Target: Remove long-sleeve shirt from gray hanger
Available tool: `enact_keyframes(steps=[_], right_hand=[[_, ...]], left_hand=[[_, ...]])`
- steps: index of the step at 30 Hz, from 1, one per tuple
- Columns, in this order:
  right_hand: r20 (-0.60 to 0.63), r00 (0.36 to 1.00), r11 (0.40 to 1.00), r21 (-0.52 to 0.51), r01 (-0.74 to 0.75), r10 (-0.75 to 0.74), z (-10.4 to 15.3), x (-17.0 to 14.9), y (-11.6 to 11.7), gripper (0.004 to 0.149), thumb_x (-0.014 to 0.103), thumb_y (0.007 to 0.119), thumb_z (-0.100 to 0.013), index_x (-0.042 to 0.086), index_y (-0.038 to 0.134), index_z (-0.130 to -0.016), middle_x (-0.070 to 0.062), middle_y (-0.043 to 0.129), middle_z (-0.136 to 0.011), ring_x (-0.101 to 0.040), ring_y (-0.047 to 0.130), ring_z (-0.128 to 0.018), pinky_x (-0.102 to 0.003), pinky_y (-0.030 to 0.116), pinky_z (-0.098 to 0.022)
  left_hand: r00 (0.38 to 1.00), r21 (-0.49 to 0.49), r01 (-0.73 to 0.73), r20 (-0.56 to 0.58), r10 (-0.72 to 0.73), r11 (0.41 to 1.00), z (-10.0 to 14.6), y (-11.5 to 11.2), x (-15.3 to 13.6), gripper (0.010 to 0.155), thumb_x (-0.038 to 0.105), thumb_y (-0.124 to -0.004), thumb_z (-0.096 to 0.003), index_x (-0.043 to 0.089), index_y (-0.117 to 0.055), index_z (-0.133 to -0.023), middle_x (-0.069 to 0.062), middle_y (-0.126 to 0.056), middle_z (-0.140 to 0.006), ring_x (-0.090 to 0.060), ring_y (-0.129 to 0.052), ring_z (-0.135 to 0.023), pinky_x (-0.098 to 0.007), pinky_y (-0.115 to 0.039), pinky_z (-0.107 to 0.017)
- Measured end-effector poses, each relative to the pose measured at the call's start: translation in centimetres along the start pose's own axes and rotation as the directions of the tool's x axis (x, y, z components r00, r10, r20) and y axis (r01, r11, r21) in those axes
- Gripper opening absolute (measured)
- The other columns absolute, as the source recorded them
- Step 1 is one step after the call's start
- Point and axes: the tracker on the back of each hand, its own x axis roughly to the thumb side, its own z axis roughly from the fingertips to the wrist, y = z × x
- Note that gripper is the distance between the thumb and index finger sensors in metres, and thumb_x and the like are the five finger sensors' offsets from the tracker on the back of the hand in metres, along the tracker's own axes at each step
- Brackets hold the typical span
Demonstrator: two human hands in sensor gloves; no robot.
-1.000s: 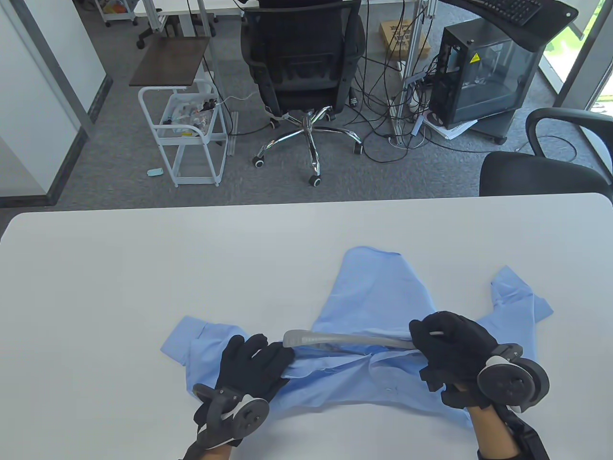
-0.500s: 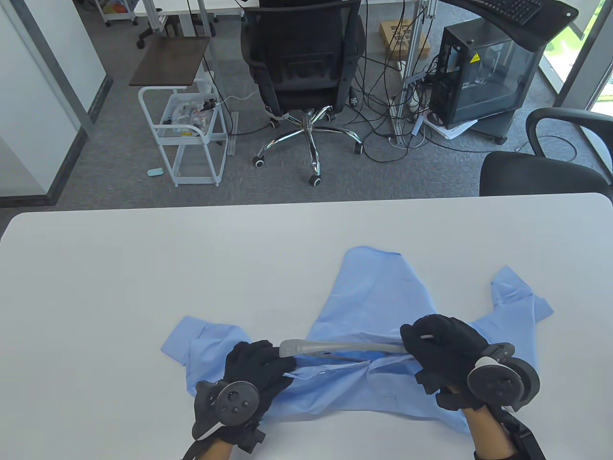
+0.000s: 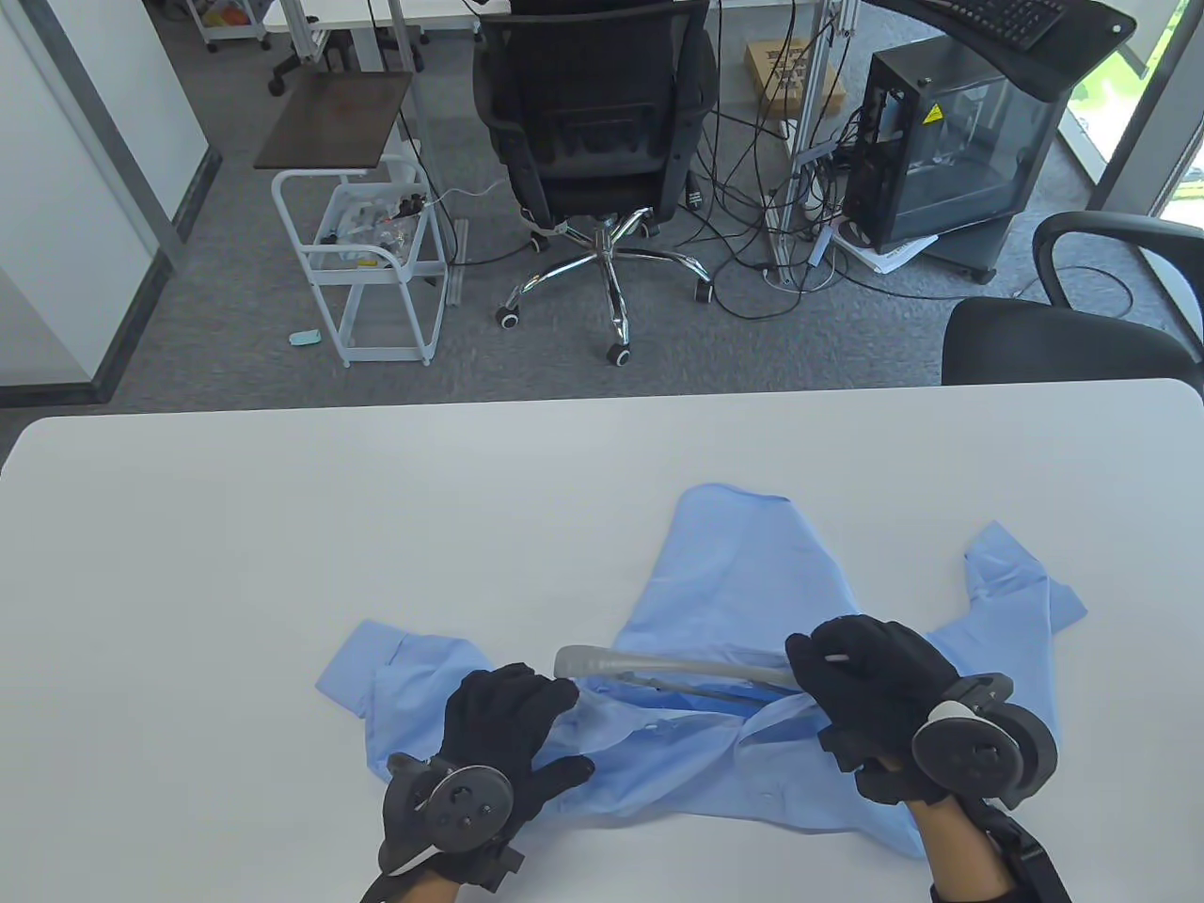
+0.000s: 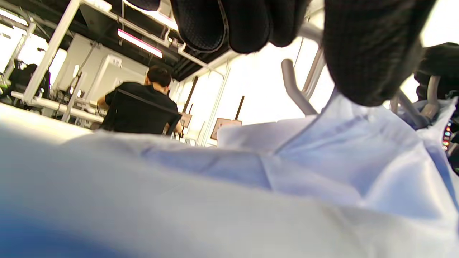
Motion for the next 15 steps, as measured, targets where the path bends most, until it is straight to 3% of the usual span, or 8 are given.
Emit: enact_keyframes(steps=[5,8,10,12,15], right_hand=[[0.023,1.0,1.0,0.01,-0.02,0.02,0.0,0.2,0.0,0.034,0.054,0.095,-0.045,0.022,0.091,-0.057,0.014,0.084,-0.027,0.004,0.082,-0.007,-0.025,0.094,-0.027],[0.061,0.998,0.998,0.043,-0.035,0.032,0.1,0.9,0.5,0.034,0.054,0.095,-0.045,0.023,0.091,-0.057,0.013,0.084,-0.027,0.004,0.082,-0.007,-0.026,0.094,-0.027],[0.093,0.994,0.996,0.055,-0.068,0.063,0.2,1.6,0.8,0.034,0.054,0.095,-0.045,0.023,0.091,-0.057,0.013,0.084,-0.027,0.004,0.082,-0.007,-0.025,0.094,-0.027],[0.118,0.99,0.995,0.066,-0.082,0.073,0.3,2.1,1.0,0.034,0.054,0.095,-0.045,0.023,0.091,-0.057,0.013,0.084,-0.027,0.004,0.082,-0.007,-0.025,0.094,-0.027],[0.169,0.984,0.994,0.081,-0.074,0.06,0.2,3.2,0.9,0.034,0.054,0.095,-0.045,0.023,0.091,-0.057,0.013,0.084,-0.027,0.004,0.082,-0.007,-0.025,0.094,-0.027]], left_hand=[[0.995,0.051,-0.082,-0.048,0.085,0.995,0.2,0.4,-0.6,0.086,0.068,-0.081,-0.0391,0.026,-0.05,-0.108,0.004,-0.066,-0.098,-0.032,-0.065,-0.105,-0.06,-0.045,-0.081],[0.997,0.034,-0.074,-0.017,0.075,0.997,0.2,0.2,0.0,0.101,0.071,-0.076,-0.0402,0.022,-0.031,-0.116,-0.002,-0.051,-0.113,-0.038,-0.054,-0.11,-0.062,-0.038,-0.082],[0.998,0.021,-0.051,0.026,0.05,0.998,0.1,0.0,1.1,0.1,0.073,-0.075,-0.0403,0.027,-0.029,-0.117,-0.001,-0.043,-0.121,-0.041,-0.048,-0.113,-0.063,-0.035,-0.083],[0.997,0.013,-0.025,0.068,0.024,1.0,-0.1,-0.4,2.2,0.097,0.073,-0.075,-0.0407,0.033,-0.03,-0.117,0.005,-0.046,-0.121,-0.041,-0.048,-0.113,-0.064,-0.034,-0.083],[0.993,0.006,0.056,0.105,-0.056,0.998,-0.5,-1.0,4.0,0.095,0.071,-0.075,-0.0419,0.033,-0.031,-0.117,0.003,-0.054,-0.119,-0.04,-0.052,-0.113,-0.064,-0.035,-0.082]])
